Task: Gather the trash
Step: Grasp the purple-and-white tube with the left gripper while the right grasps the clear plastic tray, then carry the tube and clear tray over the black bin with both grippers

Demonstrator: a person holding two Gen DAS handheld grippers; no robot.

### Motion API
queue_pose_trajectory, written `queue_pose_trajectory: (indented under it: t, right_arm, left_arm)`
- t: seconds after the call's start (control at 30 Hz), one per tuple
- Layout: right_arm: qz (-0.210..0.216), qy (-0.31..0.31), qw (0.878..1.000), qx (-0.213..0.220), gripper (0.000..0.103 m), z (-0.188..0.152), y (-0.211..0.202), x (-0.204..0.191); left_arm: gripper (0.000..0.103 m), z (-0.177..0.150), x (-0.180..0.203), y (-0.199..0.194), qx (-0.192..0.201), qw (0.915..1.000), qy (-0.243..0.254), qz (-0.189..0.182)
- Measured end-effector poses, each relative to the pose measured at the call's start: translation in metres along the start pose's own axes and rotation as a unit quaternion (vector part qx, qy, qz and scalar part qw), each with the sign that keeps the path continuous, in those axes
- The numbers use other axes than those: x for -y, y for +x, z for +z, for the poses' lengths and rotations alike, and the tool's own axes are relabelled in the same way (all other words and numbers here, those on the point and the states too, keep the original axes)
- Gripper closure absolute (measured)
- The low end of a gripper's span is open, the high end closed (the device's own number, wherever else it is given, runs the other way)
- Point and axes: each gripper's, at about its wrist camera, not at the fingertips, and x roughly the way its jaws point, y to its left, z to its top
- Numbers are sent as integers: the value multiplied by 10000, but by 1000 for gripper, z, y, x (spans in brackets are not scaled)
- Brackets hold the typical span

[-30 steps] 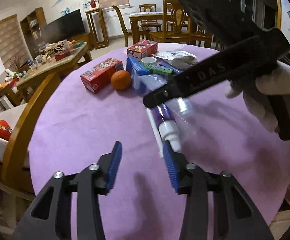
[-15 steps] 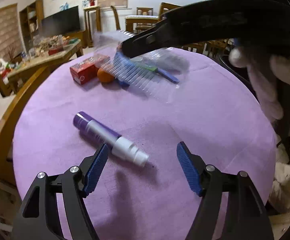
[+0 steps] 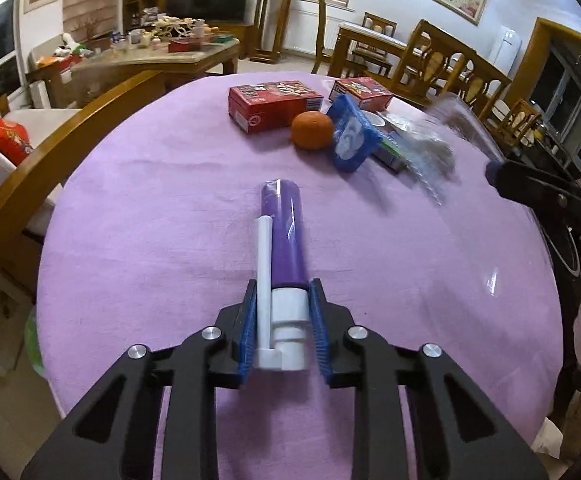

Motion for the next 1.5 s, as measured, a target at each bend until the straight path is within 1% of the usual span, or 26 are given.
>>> queue_pose_trajectory:
  t: [0.2,0.33,0.37,0.43,0.67,0.83,1.07,1.27,1.33,1.5]
  right_arm:
    - [183,157,9997,79,63,-15,-13,5]
    - [381,368,9983,259,63,-22,-27,16]
    - [426,444,9976,332,63,-24,-33,20]
    - [470,534,9965,430,63,-27,-40,24]
    - [487,893,9909,881,63,-40,-79,53]
    - [288,1218,9834,1311,63,-49,-116,85]
    - [-157,1672,9678,1875,63,-73,-170,136]
    - [-588,2120,9493,2246,63,-106,-213,185]
    - [-745,2255,9415,2392,63,-117,-229,199]
    - [-1092,2554,9214,2719,63,-144,-263,233]
  left_arm:
    - [78,-6,2,-6,125,9999,67,99]
    - [78,-10,10,-17,376,9992,90,-104]
    - [78,-10,14,-19,425,9990,134,-95]
    - [78,-9,27,-26,543,9981,268,-66]
    - [78,4,81,-51,1152,9913,515,-383]
    - [78,13,121,-52,1442,9853,684,-604]
    - [78,26,183,-37,1555,9783,998,-937]
    - [78,38,241,-24,1627,9688,1342,-1301]
    - [78,41,255,-20,1640,9659,1422,-1414]
    - [78,46,307,-6,1612,9568,1733,-1688]
